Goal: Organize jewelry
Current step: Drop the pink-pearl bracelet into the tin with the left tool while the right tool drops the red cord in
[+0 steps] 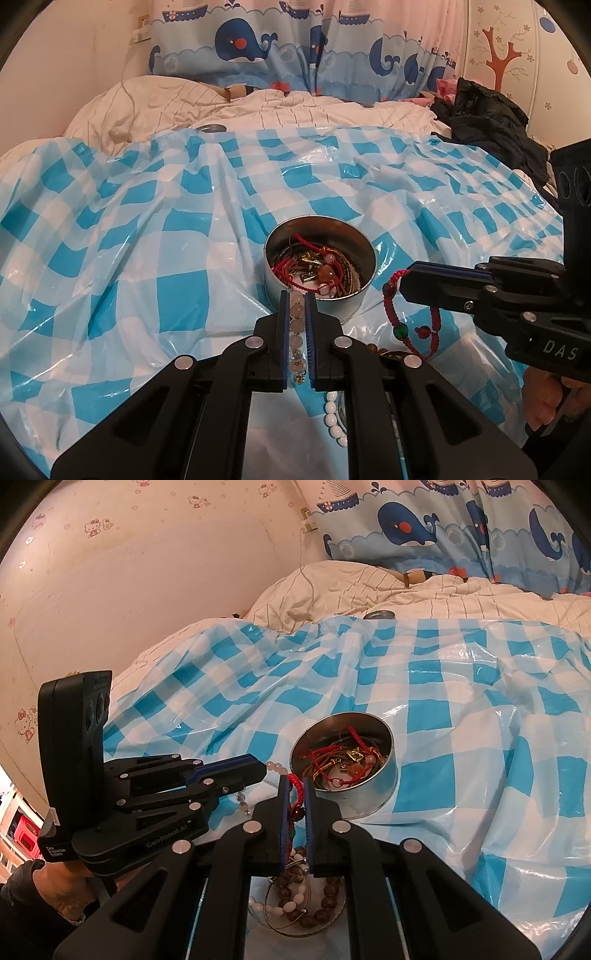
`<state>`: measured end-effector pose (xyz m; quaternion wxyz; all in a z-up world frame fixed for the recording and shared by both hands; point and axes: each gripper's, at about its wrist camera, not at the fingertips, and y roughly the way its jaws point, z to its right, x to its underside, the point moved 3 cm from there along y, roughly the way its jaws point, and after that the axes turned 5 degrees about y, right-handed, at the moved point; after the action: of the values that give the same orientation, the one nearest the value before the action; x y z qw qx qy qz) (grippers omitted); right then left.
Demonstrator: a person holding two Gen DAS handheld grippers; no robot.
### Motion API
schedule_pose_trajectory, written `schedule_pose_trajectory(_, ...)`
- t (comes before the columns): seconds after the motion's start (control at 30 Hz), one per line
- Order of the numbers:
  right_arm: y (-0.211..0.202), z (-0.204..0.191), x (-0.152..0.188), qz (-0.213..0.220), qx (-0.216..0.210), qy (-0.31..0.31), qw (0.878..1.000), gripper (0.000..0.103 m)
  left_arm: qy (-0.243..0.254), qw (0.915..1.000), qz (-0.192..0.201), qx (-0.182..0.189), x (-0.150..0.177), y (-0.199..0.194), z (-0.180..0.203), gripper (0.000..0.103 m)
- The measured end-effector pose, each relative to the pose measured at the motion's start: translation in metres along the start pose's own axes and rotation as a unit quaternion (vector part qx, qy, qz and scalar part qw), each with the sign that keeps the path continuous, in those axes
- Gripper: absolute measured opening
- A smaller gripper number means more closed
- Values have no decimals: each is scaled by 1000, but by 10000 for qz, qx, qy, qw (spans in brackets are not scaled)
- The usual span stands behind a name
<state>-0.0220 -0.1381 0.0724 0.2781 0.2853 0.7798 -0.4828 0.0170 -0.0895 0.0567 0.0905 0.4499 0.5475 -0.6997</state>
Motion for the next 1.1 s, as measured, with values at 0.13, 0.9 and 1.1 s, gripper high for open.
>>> schedule_pose_trajectory(0.13, -2, 2, -1, 33, 10, 18, 10000, 8, -42, 10000, 49, 27, -3, -1, 0, 7)
schedule_pose_trajectory(0.9, -13, 23, -28, 557, 56, 546, 9969, 8, -779, 9899, 940, 726, -44, -2, -2, 7)
schedule_pose_trajectory(1.1, -9, 28, -37, 620, 46, 674, 9958, 8, -948, 9942, 141, 479, -38, 44, -3, 9)
